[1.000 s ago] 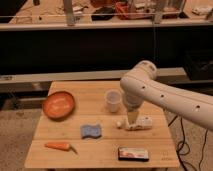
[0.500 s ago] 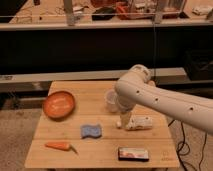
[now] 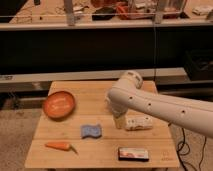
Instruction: Place the white sponge in the ceramic bowl
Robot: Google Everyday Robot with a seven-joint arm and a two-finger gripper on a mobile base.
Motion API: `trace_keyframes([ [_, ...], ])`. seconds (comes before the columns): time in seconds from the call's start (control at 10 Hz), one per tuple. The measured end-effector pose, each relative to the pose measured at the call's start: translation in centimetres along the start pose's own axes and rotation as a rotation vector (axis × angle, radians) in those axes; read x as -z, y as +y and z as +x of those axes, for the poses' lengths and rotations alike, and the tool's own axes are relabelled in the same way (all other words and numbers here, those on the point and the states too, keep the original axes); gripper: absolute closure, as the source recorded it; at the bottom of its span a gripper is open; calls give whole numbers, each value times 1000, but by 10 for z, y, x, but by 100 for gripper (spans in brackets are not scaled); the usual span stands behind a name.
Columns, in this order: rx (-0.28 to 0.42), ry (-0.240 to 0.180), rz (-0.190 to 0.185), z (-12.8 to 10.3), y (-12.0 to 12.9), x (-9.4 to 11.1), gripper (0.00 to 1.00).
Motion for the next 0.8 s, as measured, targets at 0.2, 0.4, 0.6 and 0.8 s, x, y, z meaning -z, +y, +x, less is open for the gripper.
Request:
trace_keyframes([
  [0.2, 30, -31, 4, -13, -4, -7, 20],
  [0.4, 52, -61, 3, -21, -6, -13, 20],
  [0.6, 64, -82, -1, -28, -5, -22, 20],
  [0.8, 90, -116, -10, -46, -7, -42, 20],
])
